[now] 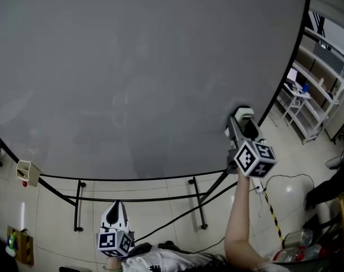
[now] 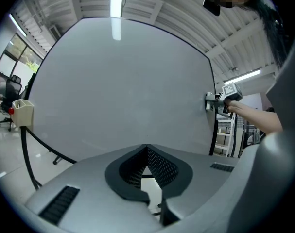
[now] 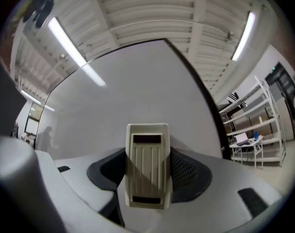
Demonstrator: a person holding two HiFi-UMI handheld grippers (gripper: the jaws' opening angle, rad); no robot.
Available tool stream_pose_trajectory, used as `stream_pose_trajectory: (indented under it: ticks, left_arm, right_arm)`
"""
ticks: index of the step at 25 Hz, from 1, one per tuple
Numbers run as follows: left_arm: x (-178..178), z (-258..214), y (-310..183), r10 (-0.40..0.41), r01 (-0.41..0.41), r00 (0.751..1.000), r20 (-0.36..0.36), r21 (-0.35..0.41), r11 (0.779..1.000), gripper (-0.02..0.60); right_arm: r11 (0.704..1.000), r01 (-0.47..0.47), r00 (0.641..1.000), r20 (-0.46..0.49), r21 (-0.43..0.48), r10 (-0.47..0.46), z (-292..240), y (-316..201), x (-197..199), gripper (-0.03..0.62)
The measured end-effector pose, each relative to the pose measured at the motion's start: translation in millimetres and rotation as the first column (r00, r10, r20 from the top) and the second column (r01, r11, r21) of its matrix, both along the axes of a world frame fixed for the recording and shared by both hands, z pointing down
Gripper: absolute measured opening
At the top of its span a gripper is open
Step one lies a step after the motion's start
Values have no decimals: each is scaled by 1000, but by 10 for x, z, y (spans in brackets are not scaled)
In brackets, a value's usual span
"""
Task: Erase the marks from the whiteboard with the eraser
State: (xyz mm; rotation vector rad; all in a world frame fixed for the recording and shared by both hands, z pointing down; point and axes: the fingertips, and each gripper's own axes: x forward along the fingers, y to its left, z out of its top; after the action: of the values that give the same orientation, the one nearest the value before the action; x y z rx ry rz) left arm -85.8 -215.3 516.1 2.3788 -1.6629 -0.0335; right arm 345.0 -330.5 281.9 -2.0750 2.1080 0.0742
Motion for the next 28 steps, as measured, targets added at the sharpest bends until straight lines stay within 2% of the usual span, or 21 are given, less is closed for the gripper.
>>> stream_pose_trajectory:
  ticks: [3, 5, 7, 9, 13, 16, 19, 21, 22, 24, 26, 28]
  left_arm:
    - [76, -3, 8, 1, -1, 1000, -9, 1, 1000, 2]
    - [128, -31, 27, 4, -4, 1000, -7, 6, 1000, 2]
    - [156, -63, 50, 4, -4, 1000, -1, 10, 1000, 2]
    - [147, -82, 71, 1, -1, 1000, 15, 16, 1000, 2]
    - [108, -85, 105, -13, 13, 1000, 28, 13, 1000, 2]
    - [172, -97, 162, -8, 8, 1000, 25, 20, 1000, 2]
    - [216, -91, 138, 23, -27, 996, 83, 43, 999, 2]
    - [287, -99, 80, 48, -53, 995, 90, 53, 997, 2]
    - [342, -115, 53, 59, -63, 995, 79, 58, 996, 2]
    - [506, -184, 11, 88, -92, 994, 62, 67, 993, 2]
    - [712, -251, -42, 128, -136, 988, 89, 85, 987, 2]
    - [924, -311, -83, 168, -183, 977, 135, 114, 976, 2]
  right_arm:
    - [994, 42, 987, -152, -102, -57, 614, -89, -783, 272]
    - [981, 58, 955, -277, -185, -108, 1173, -131, -1260, 273]
    - [974, 32, 911, -394, -224, -120, 1548, -148, -1487, 273]
    - [972, 23, 893, -432, -232, -124, 1609, -153, -1475, 272]
    - [968, 76, 932, -328, -238, -154, 1351, -131, -1103, 272]
    - [982, -28, 962, -274, -188, -25, 1156, -55, -261, 272]
    - [986, -89, 992, -99, -142, 75, 1016, 22, 519, 272]
    - [991, -83, 996, 35, -108, 87, 982, 51, 675, 272]
    - [993, -70, 994, 82, -92, 78, 1003, 48, 631, 272]
    - [995, -26, 992, 117, -94, 37, 1137, 14, 336, 272]
    - [991, 36, 996, 88, -129, -25, 1386, -47, -182, 273]
    - [972, 131, 991, 1, -194, -133, 1702, -102, -932, 273]
